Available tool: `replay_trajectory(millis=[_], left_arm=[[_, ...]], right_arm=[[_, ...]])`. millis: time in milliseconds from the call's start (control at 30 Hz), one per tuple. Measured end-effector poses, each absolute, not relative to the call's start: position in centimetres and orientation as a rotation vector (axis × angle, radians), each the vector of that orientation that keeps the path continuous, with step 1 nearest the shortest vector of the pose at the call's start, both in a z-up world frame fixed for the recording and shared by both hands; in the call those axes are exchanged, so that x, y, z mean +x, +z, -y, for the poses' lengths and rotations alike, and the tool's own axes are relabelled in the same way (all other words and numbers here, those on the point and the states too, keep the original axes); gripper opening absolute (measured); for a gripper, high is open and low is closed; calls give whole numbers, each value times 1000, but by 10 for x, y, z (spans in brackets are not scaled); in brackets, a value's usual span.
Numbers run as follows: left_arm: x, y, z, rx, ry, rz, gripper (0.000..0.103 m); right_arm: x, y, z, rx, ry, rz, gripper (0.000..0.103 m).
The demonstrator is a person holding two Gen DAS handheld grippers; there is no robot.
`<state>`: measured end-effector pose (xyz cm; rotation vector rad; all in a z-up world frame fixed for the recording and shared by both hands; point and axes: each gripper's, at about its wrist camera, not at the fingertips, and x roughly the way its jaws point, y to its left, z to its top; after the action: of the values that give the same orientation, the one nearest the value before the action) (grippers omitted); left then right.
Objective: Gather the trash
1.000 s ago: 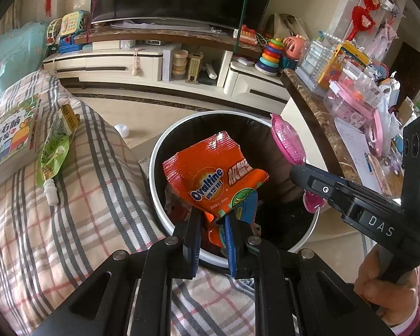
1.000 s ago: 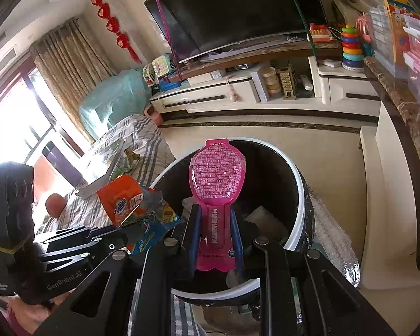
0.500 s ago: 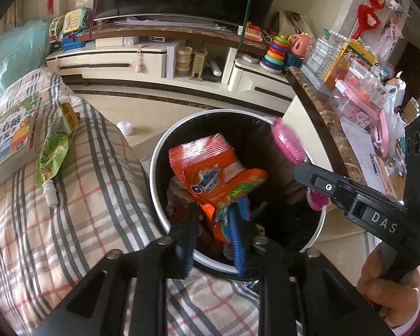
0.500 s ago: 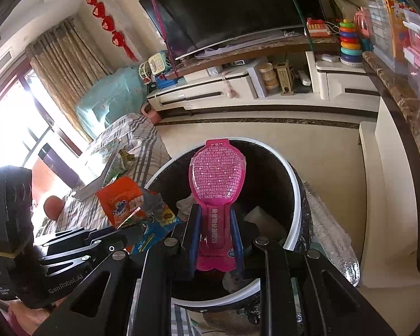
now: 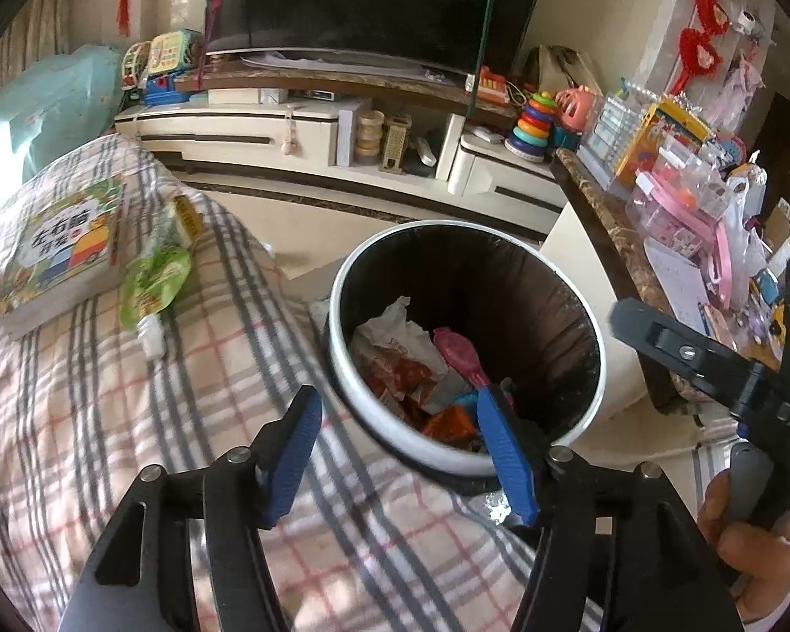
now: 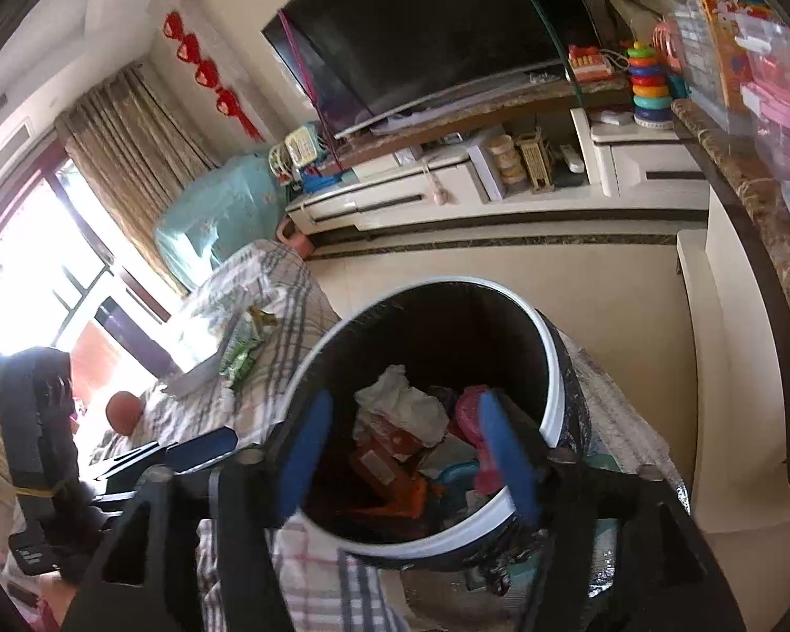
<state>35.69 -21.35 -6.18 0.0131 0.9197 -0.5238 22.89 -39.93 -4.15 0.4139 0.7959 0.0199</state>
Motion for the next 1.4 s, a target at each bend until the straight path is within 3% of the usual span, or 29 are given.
replay_trajectory(millis=[167,300,633,767,867,1067,1400], left_arm=[[321,-59,181,-48,-511,-891,71],[286,-58,154,-75,-486,-855,74],[203,-36,104,-92,-406,-690,79],[165,-16,90,-79,-369,-563,87],[137,-5,80,-63,-318,-465,102],[99,-10,68,-39,-231,-380,102],[82,-35,74,-4,-122,-384,102]], right_arm=[[206,-31,386,431,31,-755,94],[185,-28,372,421,23,-732,98],[131,-17,337,366,-8,-663,100],[109,6,317,279,-26,-583,101],[92,30,299,194,-44,-489,103],[62,55,273,63,-105,-328,103],[60,21,264,32,-135,-343,103]])
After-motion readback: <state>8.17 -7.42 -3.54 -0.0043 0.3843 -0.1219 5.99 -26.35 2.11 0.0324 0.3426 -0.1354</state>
